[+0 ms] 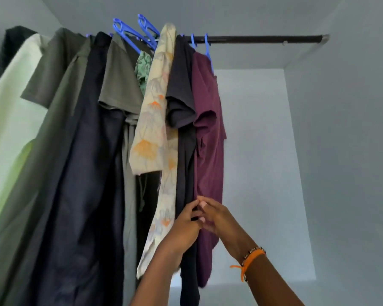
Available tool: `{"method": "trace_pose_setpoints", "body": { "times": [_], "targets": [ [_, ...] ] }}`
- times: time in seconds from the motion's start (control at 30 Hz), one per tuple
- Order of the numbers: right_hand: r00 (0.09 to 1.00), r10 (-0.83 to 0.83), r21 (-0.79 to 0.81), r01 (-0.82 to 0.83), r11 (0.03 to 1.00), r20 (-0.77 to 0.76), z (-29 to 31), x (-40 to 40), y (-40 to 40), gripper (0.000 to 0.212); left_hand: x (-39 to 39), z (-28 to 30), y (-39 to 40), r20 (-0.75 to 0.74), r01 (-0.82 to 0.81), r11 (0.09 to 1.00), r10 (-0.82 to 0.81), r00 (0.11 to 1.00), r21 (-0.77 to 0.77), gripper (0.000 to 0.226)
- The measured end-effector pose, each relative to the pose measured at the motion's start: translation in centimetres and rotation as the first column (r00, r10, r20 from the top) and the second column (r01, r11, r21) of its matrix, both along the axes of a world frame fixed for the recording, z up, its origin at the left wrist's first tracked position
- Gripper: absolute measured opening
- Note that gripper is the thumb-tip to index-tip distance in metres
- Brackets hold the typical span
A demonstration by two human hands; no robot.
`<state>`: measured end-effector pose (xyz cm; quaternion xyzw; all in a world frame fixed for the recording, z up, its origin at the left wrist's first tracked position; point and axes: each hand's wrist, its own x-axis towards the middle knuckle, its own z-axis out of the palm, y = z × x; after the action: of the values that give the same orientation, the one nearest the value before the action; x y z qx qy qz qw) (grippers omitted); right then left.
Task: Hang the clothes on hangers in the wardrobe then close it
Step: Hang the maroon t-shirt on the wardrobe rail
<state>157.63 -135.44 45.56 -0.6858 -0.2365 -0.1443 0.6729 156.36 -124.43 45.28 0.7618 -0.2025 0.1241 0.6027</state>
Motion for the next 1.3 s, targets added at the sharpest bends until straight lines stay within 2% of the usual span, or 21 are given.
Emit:
{"method": "trace_pose_setpoints", "body": {
  "times": [0.1, 0.23, 0.43, 0.6, 0.8, 0.93, 1.1, 1.3],
  "targets": [
    [0.997, -0.016, 0.037, 0.019, 0.999, -0.069, -3.1, -4.5, 0.7, 0.023, -4.4, -2.6, 1.5, -0.043, -0.04, 0.996, 0.037, 0.998, -0.076, 0.031],
    [0.996, 0.014, 0.074, -0.007, 0.997, -0.087, -5.9, -12.1, 2.0, 0.024, -11.2, -5.6, 3.4, -0.06, -0.105, 0.977, 0.095, 0.994, -0.186, 0.021],
    [0.982, 0.136, 0.079, -0.126, 0.989, -0.13, -10.6, -24.3, 5.0, 0.022, -24.4, -11.5, 5.8, -0.102, -0.264, 0.895, 0.244, 0.964, -0.359, 0.023],
    [0.934, 0.278, 0.105, -0.26, 0.96, -0.227, -15.7, -33.7, 7.9, 0.021, -35.9, -16.4, 7.5, -0.215, -0.421, 0.792, 0.362, 0.907, -0.441, 0.022],
    [0.771, 0.507, 0.192, -0.471, 0.861, -0.384, -20.7, -46.5, 13.3, 0.022, -50.7, -21.3, 11.5, -0.352, -0.632, 0.656, 0.525, 0.775, -0.413, 0.026],
    [0.641, 0.617, 0.213, -0.594, 0.775, -0.456, -23.2, -54.6, 17.5, 0.022, -60.0, -23.9, 14.5, -0.436, -0.742, 0.525, 0.601, 0.67, -0.416, 0.025],
    [0.472, 0.698, 0.186, -0.742, 0.645, -0.539, -26.4, -65.4, 22.8, 0.024, -72.2, -27.1, 18.3, -0.532, -0.853, 0.319, 0.675, 0.511, -0.414, 0.026],
    [0.231, 0.757, 0.188, -0.887, 0.422, -0.611, -29.7, -81.9, 30.6, 0.025, -90.6, -29.6, 21.9, -0.597, -0.901, 0.028, 0.74, 0.31, -0.433, 0.024]
  ]
}}
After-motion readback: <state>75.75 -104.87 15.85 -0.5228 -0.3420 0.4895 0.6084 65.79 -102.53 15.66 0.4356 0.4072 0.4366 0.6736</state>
